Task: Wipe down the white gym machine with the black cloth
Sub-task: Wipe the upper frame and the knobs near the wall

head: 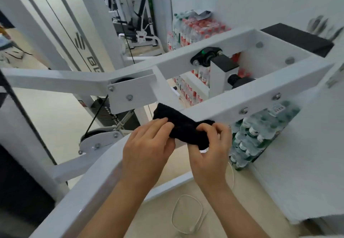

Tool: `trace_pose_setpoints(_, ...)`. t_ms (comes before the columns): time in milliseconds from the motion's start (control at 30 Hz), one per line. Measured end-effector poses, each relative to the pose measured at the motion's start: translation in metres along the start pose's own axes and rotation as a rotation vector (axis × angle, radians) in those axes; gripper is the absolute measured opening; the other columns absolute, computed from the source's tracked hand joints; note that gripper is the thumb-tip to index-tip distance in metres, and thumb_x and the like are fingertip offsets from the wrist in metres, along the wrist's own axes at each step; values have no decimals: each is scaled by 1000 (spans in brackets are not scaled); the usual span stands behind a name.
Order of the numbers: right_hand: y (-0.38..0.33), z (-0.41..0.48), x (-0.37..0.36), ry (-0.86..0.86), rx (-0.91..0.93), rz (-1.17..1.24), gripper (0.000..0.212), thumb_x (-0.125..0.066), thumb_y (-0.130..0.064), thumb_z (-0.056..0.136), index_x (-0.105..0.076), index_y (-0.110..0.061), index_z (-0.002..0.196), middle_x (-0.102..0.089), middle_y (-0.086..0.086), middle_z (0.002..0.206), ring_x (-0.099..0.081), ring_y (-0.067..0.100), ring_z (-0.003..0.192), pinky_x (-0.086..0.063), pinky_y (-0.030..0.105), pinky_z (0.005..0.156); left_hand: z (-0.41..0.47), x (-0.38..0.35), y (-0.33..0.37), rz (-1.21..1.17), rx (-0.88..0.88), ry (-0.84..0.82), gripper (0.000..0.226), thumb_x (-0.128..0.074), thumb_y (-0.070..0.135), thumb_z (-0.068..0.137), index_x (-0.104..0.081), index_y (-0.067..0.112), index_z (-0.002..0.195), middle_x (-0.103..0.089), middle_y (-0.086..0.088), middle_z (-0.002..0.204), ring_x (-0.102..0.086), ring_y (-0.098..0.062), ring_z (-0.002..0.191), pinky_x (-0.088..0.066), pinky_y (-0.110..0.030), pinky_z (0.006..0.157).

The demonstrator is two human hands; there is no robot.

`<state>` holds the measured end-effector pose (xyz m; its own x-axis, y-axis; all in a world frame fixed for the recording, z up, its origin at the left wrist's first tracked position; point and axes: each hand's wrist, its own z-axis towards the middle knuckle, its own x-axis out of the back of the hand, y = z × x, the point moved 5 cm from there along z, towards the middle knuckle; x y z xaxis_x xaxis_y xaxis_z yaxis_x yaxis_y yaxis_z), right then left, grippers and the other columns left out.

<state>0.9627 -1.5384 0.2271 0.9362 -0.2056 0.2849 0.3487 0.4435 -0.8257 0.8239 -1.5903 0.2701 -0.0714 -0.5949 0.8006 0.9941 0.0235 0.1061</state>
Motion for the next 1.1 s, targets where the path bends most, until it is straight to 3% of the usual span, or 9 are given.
trace_pose_setpoints(200, -34, 5, -8, -179, 501, -367, 23, -63, -22, 82, -70, -16, 103, -55, 7, 110, -46, 25, 99, -35, 36, 79, -30, 29, -25, 171, 155, -34, 33, -50, 27, 91, -71, 15, 112, -71, -2, 114, -67, -26, 100, -53, -40, 85)
trace_pose_setpoints(300, -40, 20, -11, -251, 592, -443, 30, -59, -19, 86, -67, -11, 114, -60, 11, 124, -50, 29, 118, -37, 43, 95, -35, 31, -23, 228, 151, -40, 34, -51, 30, 92, -70, 15, 115, -69, -3, 108, -64, -27, 95, -51, -39, 81)
trace_pose_setpoints(433, -52, -8, -50, -548, 666, -491, 48, -44, -32, 98, -53, -9, 139, -57, 13, 137, -47, 33, 133, -33, 49, 114, -65, 35, -32, 286, 268, -101, 48, -45, 34, 95, -58, 3, 130, -58, -13, 123, -55, -31, 117, -50, -42, 98)
trace_pose_setpoints(567, -79, -22, -81, -697, 680, -487, 45, -40, -39, 98, -59, -22, 135, -64, 8, 128, -53, 33, 127, -37, 48, 109, -82, 41, -39, 278, 383, -191, 53, -41, 36, 96, -55, -1, 131, -57, -18, 133, -53, -31, 127, -44, -41, 106)
trace_pose_setpoints(667, -102, -28, -101, -817, 715, -435, 46, -35, -42, 95, -67, -23, 123, -69, 0, 119, -56, 27, 121, -34, 40, 106, -90, 56, -58, 295, 454, -251, 50, -37, 44, 96, -58, 8, 124, -67, -8, 114, -65, -24, 101, -50, -35, 80)
trace_pose_setpoints(733, -120, -33, -119, -958, 762, -403, 46, -31, -44, 94, -70, -24, 110, -70, -4, 108, -59, 23, 114, -35, 36, 100, -92, 73, -72, 257, 568, -344, 49, -36, 56, 95, -53, 18, 120, -65, 3, 98, -64, -19, 81, -38, -28, 62)
trace_pose_setpoints(867, -135, -29, -147, -1285, 706, -479, 35, -29, -51, 101, -60, -35, 102, -59, -7, 96, -56, 20, 98, -43, 38, 80, -96, 80, -103, -43, 704, -598, 50, -32, 73, 86, -45, 30, 109, -61, 10, 107, -60, -18, 95, -43, -34, 70)
trace_pose_setpoints(967, -126, -10, -142, -1282, 689, -580, 40, -27, -56, 97, -57, -41, 118, -60, -13, 108, -56, 15, 107, -43, 35, 79, -95, 84, -117, -147, 647, -675, 42, -29, 68, 91, -45, 31, 104, -57, 7, 105, -57, -19, 101, -45, -36, 79)
trace_pose_setpoints(1100, -92, 22, -112, -1022, 555, -616, 45, -28, -52, 97, -55, -42, 132, -62, -16, 127, -56, 14, 116, -44, 32, 87, -81, 64, -90, 47, 407, -449, 57, -26, 57, 95, -36, 29, 143, -50, 8, 119, -53, -17, 103, -49, -31, 74)
